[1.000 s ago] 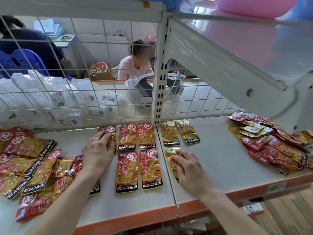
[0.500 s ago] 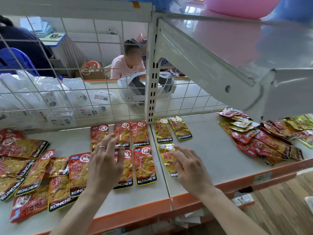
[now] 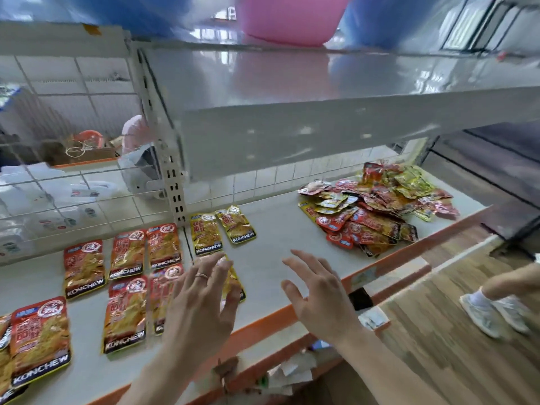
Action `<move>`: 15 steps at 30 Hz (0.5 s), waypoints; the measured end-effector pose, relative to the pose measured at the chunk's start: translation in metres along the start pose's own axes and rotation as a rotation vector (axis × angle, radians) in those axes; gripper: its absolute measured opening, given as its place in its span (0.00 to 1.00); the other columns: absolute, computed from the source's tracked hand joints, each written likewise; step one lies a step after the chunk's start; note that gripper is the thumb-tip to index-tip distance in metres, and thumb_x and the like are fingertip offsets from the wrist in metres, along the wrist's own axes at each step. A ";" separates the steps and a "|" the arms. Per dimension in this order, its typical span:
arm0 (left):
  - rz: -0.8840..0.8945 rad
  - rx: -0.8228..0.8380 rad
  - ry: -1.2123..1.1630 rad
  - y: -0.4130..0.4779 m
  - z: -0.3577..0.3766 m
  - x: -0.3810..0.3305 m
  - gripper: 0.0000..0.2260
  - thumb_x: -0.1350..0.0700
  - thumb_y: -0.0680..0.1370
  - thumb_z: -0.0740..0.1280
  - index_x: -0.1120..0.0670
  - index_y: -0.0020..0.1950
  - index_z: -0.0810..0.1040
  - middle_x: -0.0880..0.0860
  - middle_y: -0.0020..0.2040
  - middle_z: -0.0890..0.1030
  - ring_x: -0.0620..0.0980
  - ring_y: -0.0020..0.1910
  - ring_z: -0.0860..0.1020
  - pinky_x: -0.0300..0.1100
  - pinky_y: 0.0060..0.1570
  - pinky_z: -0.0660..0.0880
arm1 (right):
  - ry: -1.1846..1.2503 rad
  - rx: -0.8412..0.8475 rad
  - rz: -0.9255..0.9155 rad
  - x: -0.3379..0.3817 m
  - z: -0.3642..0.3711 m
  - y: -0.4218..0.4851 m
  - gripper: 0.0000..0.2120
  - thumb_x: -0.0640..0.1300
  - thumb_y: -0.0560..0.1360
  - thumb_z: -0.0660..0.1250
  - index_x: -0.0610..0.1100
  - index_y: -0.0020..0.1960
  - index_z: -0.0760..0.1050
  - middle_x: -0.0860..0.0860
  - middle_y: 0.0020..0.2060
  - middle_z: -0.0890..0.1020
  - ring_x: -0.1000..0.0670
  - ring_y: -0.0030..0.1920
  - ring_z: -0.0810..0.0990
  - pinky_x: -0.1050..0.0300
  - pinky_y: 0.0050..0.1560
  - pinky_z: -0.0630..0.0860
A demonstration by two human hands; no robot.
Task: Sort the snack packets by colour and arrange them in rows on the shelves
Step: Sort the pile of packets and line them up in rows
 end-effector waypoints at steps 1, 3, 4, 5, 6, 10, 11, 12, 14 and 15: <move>0.003 0.002 -0.003 0.001 0.005 -0.014 0.21 0.44 0.78 0.57 0.53 0.65 0.76 0.52 0.66 0.77 0.55 0.63 0.73 0.55 0.57 0.74 | 0.006 -0.011 0.007 -0.011 -0.009 -0.004 0.20 0.56 0.80 0.62 0.55 0.71 0.70 0.59 0.73 0.68 0.57 0.72 0.63 0.50 0.71 0.67; -0.001 0.029 -0.008 0.004 0.016 -0.043 0.20 0.43 0.78 0.56 0.51 0.64 0.76 0.51 0.67 0.76 0.55 0.64 0.73 0.54 0.58 0.73 | 0.011 -0.027 0.011 -0.033 -0.030 -0.013 0.21 0.57 0.79 0.62 0.55 0.71 0.70 0.59 0.73 0.68 0.57 0.72 0.63 0.51 0.71 0.68; 0.005 0.039 -0.007 0.004 0.023 -0.059 0.20 0.43 0.78 0.56 0.50 0.64 0.76 0.50 0.68 0.76 0.55 0.64 0.74 0.54 0.59 0.71 | 0.007 -0.033 0.011 -0.044 -0.040 -0.018 0.21 0.57 0.79 0.62 0.56 0.71 0.69 0.60 0.72 0.67 0.58 0.72 0.62 0.52 0.71 0.68; 0.014 0.046 -0.011 0.005 0.030 -0.075 0.20 0.43 0.78 0.56 0.49 0.64 0.76 0.50 0.68 0.76 0.55 0.63 0.74 0.53 0.60 0.69 | 0.002 -0.041 0.013 -0.055 -0.051 -0.023 0.21 0.57 0.79 0.62 0.56 0.71 0.69 0.60 0.72 0.67 0.58 0.72 0.62 0.53 0.71 0.67; 0.024 0.055 -0.021 0.005 0.037 -0.092 0.19 0.42 0.78 0.56 0.49 0.63 0.75 0.49 0.69 0.76 0.55 0.63 0.75 0.52 0.60 0.69 | 0.001 -0.051 0.013 -0.067 -0.063 -0.028 0.20 0.57 0.80 0.62 0.56 0.71 0.70 0.60 0.72 0.68 0.59 0.72 0.61 0.54 0.71 0.67; 0.075 0.061 -0.003 0.014 0.062 -0.159 0.19 0.43 0.77 0.56 0.49 0.62 0.76 0.50 0.68 0.76 0.56 0.59 0.78 0.54 0.53 0.75 | 0.006 -0.100 0.027 -0.117 -0.109 -0.046 0.21 0.54 0.78 0.63 0.53 0.70 0.71 0.59 0.71 0.70 0.58 0.72 0.63 0.53 0.73 0.65; 0.088 0.063 0.004 0.017 0.069 -0.174 0.18 0.44 0.77 0.56 0.49 0.62 0.76 0.50 0.68 0.76 0.57 0.60 0.78 0.54 0.52 0.76 | 0.000 -0.107 0.035 -0.130 -0.119 -0.051 0.21 0.54 0.78 0.63 0.53 0.70 0.72 0.58 0.71 0.70 0.57 0.72 0.63 0.53 0.73 0.64; 0.102 0.061 0.009 0.018 0.076 -0.189 0.18 0.44 0.77 0.57 0.49 0.62 0.76 0.51 0.68 0.76 0.57 0.60 0.78 0.54 0.52 0.76 | -0.009 -0.109 0.043 -0.143 -0.128 -0.055 0.21 0.55 0.78 0.63 0.53 0.71 0.72 0.58 0.71 0.70 0.57 0.72 0.64 0.53 0.73 0.64; 0.122 0.058 0.013 0.020 0.088 -0.215 0.19 0.45 0.76 0.56 0.50 0.61 0.77 0.52 0.68 0.77 0.57 0.61 0.78 0.54 0.53 0.76 | -0.016 -0.113 0.058 -0.165 -0.144 -0.065 0.21 0.55 0.79 0.63 0.52 0.71 0.72 0.58 0.71 0.71 0.56 0.73 0.64 0.54 0.73 0.64; 0.128 0.060 0.008 0.021 0.093 -0.229 0.19 0.45 0.77 0.56 0.51 0.61 0.77 0.52 0.69 0.77 0.57 0.62 0.78 0.55 0.53 0.76 | -0.016 -0.117 0.066 -0.176 -0.151 -0.069 0.21 0.55 0.79 0.63 0.52 0.71 0.72 0.58 0.71 0.71 0.56 0.72 0.64 0.53 0.73 0.65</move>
Point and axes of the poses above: each hand's wrist, its own y-axis towards the middle knuckle, its own z-axis out of the palm, x = y × z, the point moved 6 cm from there along y, towards the middle knuckle
